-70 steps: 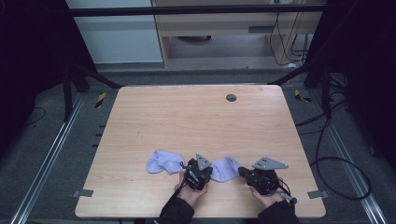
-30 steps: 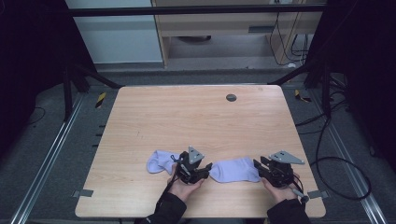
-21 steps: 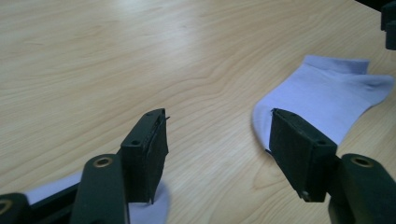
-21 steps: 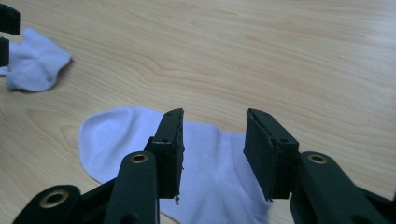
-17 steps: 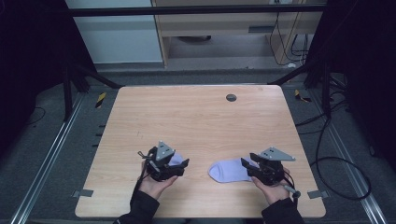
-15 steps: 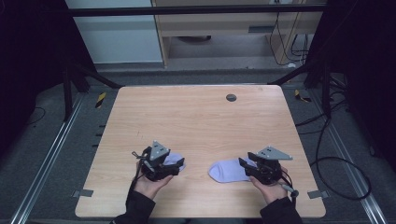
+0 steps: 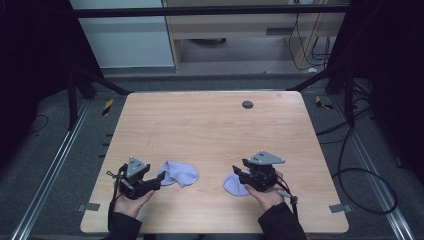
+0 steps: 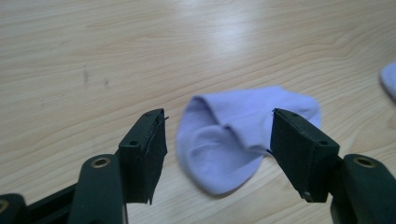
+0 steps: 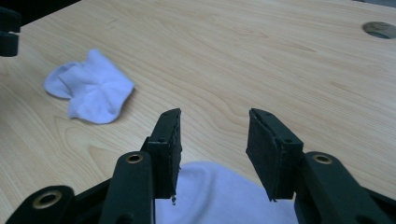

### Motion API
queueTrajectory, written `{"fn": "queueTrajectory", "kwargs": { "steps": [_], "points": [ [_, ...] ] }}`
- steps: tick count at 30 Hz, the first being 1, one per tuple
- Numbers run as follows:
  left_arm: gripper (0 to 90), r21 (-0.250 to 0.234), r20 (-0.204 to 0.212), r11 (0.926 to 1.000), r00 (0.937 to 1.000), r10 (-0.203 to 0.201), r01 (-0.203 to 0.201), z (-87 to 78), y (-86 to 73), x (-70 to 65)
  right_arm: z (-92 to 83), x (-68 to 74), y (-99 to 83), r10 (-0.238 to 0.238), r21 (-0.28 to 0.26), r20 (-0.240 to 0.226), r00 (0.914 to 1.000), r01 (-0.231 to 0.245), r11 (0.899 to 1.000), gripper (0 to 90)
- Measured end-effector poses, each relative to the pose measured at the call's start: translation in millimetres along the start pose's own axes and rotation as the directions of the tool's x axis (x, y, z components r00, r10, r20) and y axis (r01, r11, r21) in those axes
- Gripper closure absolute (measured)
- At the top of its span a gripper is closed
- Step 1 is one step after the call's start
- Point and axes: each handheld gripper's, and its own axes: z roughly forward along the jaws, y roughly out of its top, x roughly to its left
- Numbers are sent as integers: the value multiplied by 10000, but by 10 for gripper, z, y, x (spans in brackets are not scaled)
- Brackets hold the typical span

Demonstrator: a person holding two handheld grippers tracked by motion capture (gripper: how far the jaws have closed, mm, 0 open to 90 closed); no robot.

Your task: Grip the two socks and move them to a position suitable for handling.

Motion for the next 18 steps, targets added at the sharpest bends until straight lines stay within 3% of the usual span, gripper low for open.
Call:
{"fn": "queueTrajectory", "kwargs": {
  "steps": [5,13,18],
  "points": [
    [385,223,-340,9994,9991,-246,254,38,-105,128,160,178,85,-290,110,-357,9989,294,9995,559],
    [465,520,-469,9982,9985,-274,298,124,-162,155,426,450,184,-714,317,-884,9935,745,9967,584],
    [500,725,-532,9972,9985,-161,199,206,-177,144,684,672,199,-997,601,-1301,9865,1082,9923,596]
  ]
}}
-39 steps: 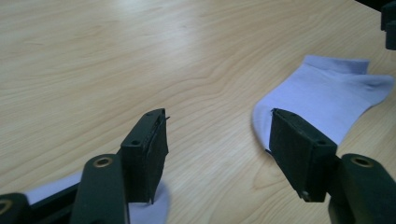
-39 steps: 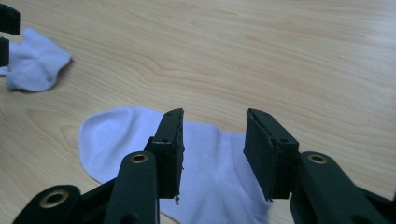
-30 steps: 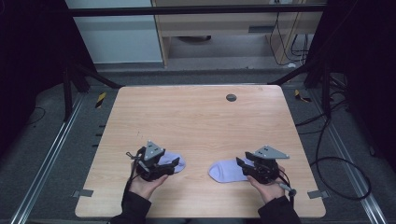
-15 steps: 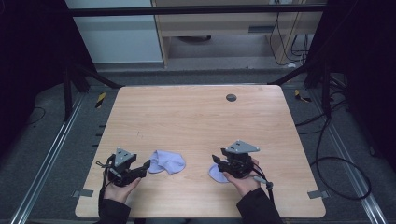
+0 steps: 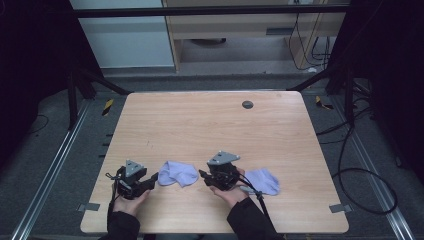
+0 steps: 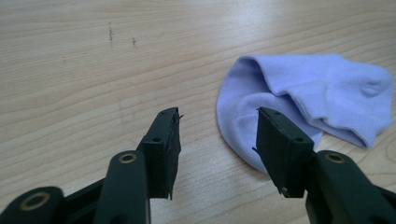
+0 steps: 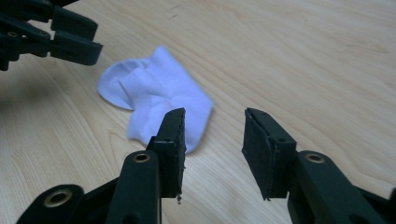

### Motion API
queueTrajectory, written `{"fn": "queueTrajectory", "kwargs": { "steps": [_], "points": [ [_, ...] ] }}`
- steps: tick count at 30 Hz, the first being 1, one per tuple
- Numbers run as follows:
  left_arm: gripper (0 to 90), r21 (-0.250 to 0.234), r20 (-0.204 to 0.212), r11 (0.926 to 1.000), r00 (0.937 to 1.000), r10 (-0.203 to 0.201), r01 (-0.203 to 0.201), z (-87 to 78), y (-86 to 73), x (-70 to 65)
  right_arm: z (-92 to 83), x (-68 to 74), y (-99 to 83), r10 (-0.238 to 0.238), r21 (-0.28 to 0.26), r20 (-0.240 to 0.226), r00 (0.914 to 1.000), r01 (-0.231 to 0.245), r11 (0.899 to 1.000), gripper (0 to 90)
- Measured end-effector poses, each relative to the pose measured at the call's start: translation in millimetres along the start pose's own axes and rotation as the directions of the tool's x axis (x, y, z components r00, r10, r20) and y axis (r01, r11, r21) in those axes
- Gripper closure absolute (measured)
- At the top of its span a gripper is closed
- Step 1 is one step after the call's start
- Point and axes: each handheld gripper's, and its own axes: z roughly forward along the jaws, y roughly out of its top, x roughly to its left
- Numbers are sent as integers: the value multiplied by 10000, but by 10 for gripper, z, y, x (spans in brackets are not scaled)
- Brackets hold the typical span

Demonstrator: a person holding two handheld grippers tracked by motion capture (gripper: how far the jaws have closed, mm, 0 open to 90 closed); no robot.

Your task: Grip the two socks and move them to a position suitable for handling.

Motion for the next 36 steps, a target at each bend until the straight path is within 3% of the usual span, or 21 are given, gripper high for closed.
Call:
{"fn": "queueTrajectory", "kwargs": {
  "steps": [9,18,27,33,36],
  "points": [
    [565,98,152,9999,9999,66,-67,93,15,-51,386,266,36,-404,509,-491,9980,429,9978,614],
    [709,684,318,9975,9994,132,-154,171,-7,-99,647,420,-17,-701,1116,-709,9950,777,9907,646],
    [856,968,477,9953,9989,18,-65,201,-1,-117,701,448,-35,-543,1275,-996,9935,669,9896,781],
    [873,994,576,9950,9983,46,-103,191,5,-110,690,463,-22,-215,1367,-1070,9940,361,9900,862],
    [875,876,689,9961,9976,68,-129,162,17,-112,633,446,-9,-104,1058,-1153,9933,227,9941,869]
  ]
}}
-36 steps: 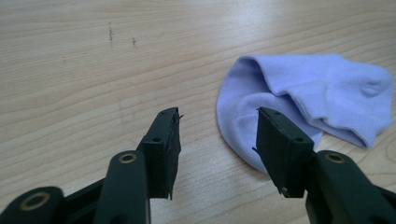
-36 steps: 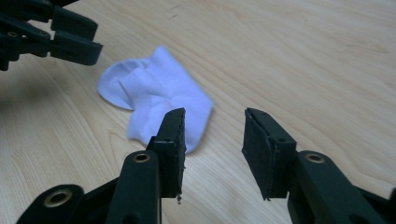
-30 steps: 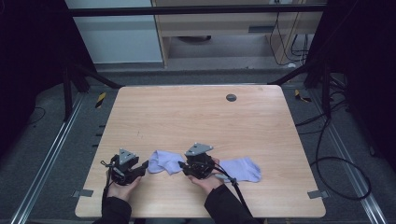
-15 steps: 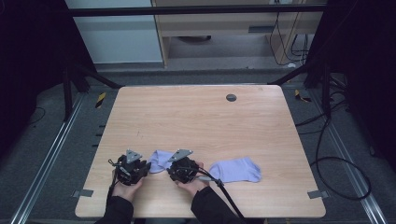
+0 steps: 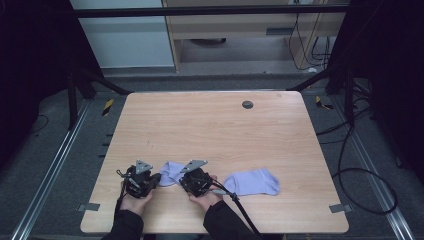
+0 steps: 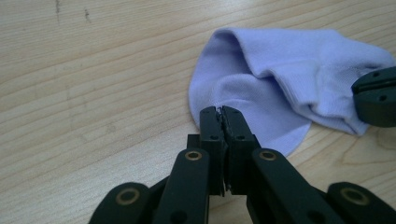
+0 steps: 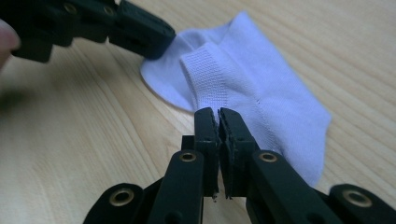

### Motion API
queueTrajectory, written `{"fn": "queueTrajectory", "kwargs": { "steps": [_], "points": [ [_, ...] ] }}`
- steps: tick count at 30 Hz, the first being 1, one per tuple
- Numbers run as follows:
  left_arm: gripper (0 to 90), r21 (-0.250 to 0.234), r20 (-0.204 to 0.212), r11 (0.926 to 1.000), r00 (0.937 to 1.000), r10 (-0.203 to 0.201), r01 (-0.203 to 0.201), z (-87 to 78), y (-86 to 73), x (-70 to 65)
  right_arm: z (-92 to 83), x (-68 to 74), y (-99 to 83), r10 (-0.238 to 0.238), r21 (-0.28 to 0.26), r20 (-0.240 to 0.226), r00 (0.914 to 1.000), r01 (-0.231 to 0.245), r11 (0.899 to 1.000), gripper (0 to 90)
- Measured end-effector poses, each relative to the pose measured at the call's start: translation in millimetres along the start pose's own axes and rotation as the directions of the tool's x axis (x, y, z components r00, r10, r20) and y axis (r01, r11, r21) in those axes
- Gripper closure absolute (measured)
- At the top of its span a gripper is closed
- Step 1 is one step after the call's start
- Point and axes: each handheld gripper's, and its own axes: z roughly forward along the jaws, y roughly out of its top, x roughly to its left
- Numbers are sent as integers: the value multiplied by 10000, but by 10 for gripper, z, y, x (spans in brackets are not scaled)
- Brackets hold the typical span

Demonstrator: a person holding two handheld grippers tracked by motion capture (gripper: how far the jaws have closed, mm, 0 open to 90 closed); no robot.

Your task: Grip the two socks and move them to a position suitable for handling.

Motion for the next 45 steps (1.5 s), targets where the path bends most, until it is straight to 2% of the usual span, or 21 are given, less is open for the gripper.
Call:
{"fn": "queueTrajectory", "kwargs": {
  "steps": [6,11,18,23,25,26,28,30,31,34,36,39,45],
  "points": [
    [876,-5,74,9999,9999,139,-139,-34,5,-15,-201,-59,57,623,-893,-154,9979,-635,9940,869],
    [878,-3,60,9998,9998,196,-196,-67,6,-11,-325,-135,86,1063,-1566,89,9943,-1036,9822,869],
    [877,143,-101,9997,9998,183,-182,-95,10,53,-384,-278,117,1814,-1965,259,9831,-1729,9651,869],
    [875,303,-233,9993,9995,207,-200,-65,10,74,-323,-390,162,1986,-1814,843,9764,-1809,9666,866],
    [872,311,-271,9992,9993,249,-241,-60,11,75,-304,-411,170,2058,-1774,955,9739,-1868,9663,865],
    [870,306,-320,9991,9991,289,-279,-52,12,76,-253,-466,178,2040,-1644,1258,9709,-1824,9694,855],
    [865,249,-408,9993,9988,288,-278,-45,11,75,-231,-486,175,2082,-1585,1386,9682,-1858,9697,841],
    [772,70,-592,9997,9979,243,-239,-58,9,87,-203,-541,159,2118,-1443,1695,9625,-1884,9714,762],
    [734,-61,-658,9999,9978,117,-122,-72,10,100,-208,-556,154,2006,-1446,1824,9625,-1755,9738,741],
    [615,-336,-727,9993,9972,-164,139,-114,8,127,-256,-594,139,2007,-1418,1905,9610,-1753,9742,707],
    [568,-399,-679,9987,9971,-356,330,-136,-1,133,-268,-610,126,1935,-1281,1863,9633,-1714,9768,697],
    [543,-249,-643,9989,9971,-408,393,-171,-40,115,-235,-616,73,1720,-758,1930,9660,-1601,9842,692],
    [570,93,-492,9987,9976,-494,499,-143,-73,60,-166,-636,-23,1784,-296,1952,9644,-1760,9839,694]
  ]
}}
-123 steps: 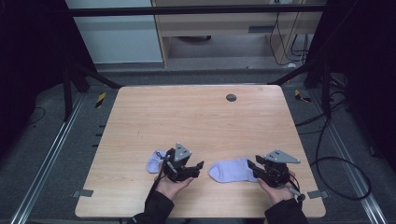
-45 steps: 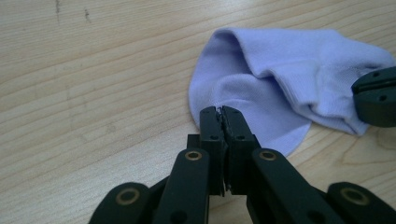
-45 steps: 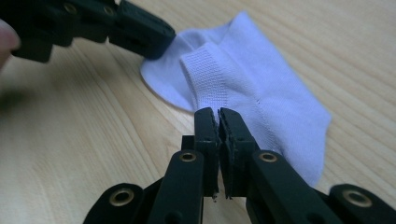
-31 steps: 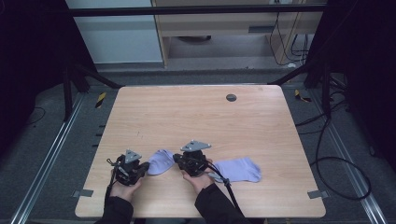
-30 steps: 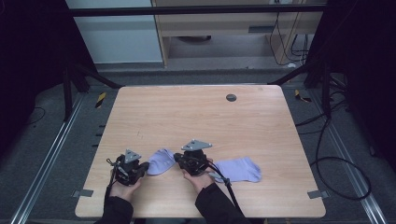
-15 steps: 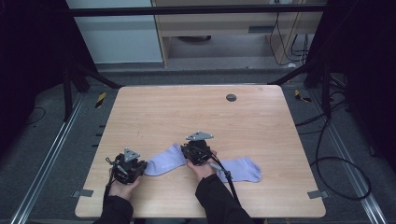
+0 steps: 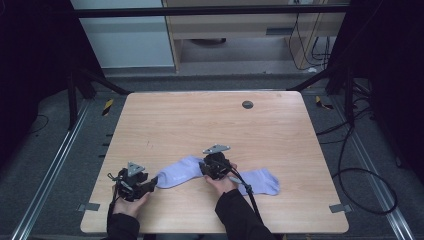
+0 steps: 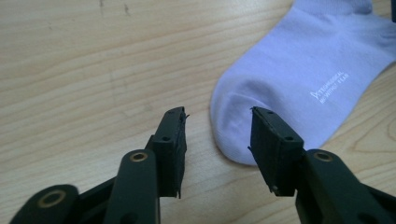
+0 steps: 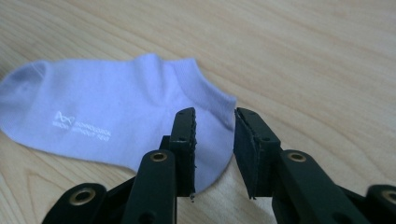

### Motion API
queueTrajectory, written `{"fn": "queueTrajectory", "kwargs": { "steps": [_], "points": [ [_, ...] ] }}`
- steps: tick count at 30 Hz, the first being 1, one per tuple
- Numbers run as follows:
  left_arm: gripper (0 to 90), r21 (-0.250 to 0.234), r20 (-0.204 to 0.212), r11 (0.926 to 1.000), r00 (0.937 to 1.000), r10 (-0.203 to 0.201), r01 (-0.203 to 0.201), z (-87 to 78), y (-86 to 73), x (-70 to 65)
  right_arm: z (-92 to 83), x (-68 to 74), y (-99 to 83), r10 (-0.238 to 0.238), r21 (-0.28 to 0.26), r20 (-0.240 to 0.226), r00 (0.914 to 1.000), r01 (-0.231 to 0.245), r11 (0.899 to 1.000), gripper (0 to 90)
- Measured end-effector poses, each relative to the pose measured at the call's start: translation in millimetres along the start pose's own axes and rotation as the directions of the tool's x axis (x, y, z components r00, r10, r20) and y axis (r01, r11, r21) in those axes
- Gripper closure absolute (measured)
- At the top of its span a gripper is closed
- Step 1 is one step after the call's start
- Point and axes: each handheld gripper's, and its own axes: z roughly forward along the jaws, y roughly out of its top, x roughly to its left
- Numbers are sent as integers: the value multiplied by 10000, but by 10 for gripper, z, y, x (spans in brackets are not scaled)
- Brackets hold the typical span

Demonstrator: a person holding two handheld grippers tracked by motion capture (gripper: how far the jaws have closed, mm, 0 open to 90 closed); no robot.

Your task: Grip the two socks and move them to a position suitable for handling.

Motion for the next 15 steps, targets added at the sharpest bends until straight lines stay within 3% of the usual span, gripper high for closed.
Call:
{"fn": "queueTrajectory", "kwargs": {
  "steps": [4,7,9,14,15],
  "points": [
    [695,291,86,9995,9999,-114,111,57,5,-35,40,3,-41,-44,244,44,10000,43,9997,712],
    [795,539,84,9985,9999,-132,127,89,15,-44,59,5,-63,-59,351,200,9998,52,9994,772],
    [858,597,158,9981,9997,-180,170,97,24,-36,53,18,-66,-9,421,144,9999,3,9991,860],
    [878,484,36,9988,9999,-101,100,81,47,-21,41,61,-65,-59,497,-9,10000,59,9987,885],
    [878,146,-149,9998,9998,-103,105,45,69,4,13,88,-72,-1,382,-213,9998,9,9993,884]
  ]
}}
